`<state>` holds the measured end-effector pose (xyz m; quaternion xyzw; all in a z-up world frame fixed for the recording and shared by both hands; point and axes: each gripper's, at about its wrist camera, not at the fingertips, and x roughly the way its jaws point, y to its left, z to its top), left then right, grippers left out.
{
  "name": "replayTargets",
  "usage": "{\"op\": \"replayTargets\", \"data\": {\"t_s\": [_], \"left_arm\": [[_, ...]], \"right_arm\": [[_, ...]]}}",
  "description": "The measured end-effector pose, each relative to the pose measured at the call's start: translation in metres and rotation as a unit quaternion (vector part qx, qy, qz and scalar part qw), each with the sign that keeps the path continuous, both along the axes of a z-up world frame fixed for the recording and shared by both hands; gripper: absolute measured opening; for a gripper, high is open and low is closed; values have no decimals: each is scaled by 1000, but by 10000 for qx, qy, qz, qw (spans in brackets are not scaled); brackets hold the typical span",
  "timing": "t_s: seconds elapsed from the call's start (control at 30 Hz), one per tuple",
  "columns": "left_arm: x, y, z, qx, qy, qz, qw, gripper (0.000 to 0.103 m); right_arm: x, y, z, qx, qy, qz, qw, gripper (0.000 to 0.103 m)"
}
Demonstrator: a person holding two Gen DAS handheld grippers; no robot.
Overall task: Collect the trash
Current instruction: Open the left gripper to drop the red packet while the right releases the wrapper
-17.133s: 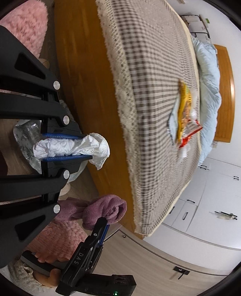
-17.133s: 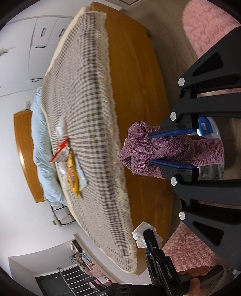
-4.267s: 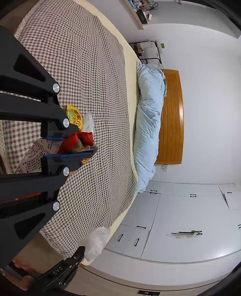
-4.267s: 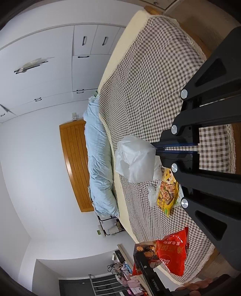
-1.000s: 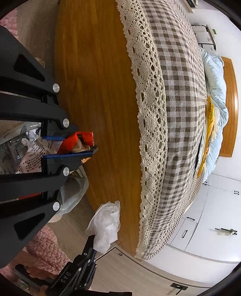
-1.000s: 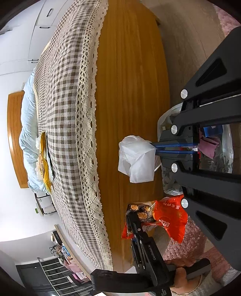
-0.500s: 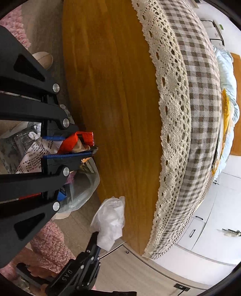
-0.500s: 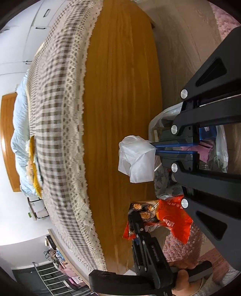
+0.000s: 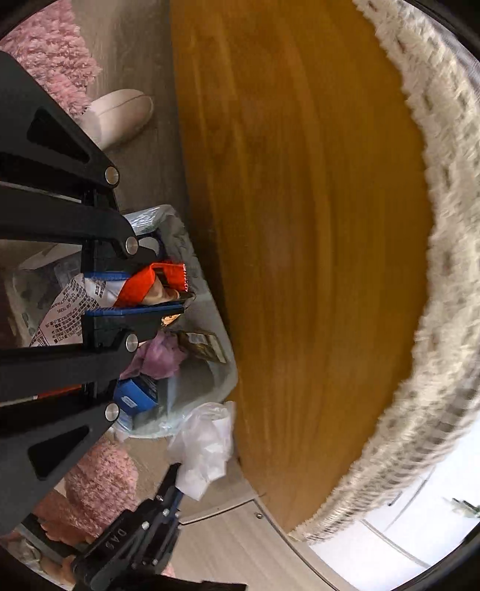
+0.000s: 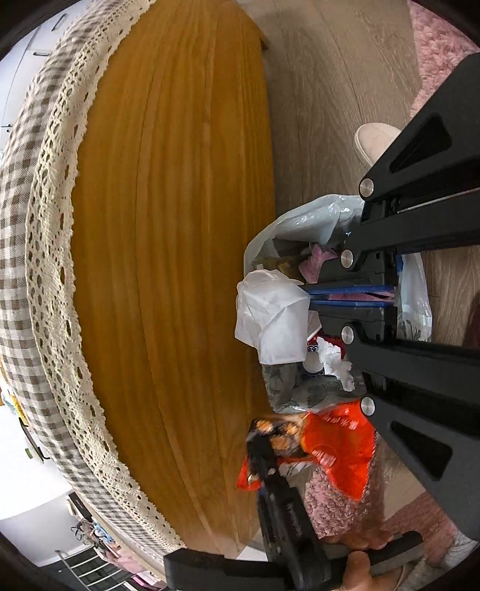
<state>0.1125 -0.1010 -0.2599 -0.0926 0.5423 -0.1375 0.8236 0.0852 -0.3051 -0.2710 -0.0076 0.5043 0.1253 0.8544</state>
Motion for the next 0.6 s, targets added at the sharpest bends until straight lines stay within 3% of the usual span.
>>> {"op": "replayTargets", "data": {"t_s": [0.23,0.33,0.43,0.5,0.57,0.6], "left_arm": [[0,-19,-14,214,176,-429,9987,12],[1,-21,-17,202,280,-424,9985,32],[0,-19,-20,238,367,-389,9983,38],[1,-16,-22,267,464,-294,9981,50],[2,-12,-23,231,534,-217,9981,52],[3,-10,-23,228,561,-172,9980,57]], "right_arm": [[4,-4,-4,-46,40,4,10000,3],[4,-2,-4,-64,52,14,10000,3],[5,-2,-5,-78,72,8,9999,3],[5,1,-5,-84,83,11,9999,3],[6,3,-5,-101,97,29,9999,3],[6,5,-5,-111,103,37,9999,3]]}}
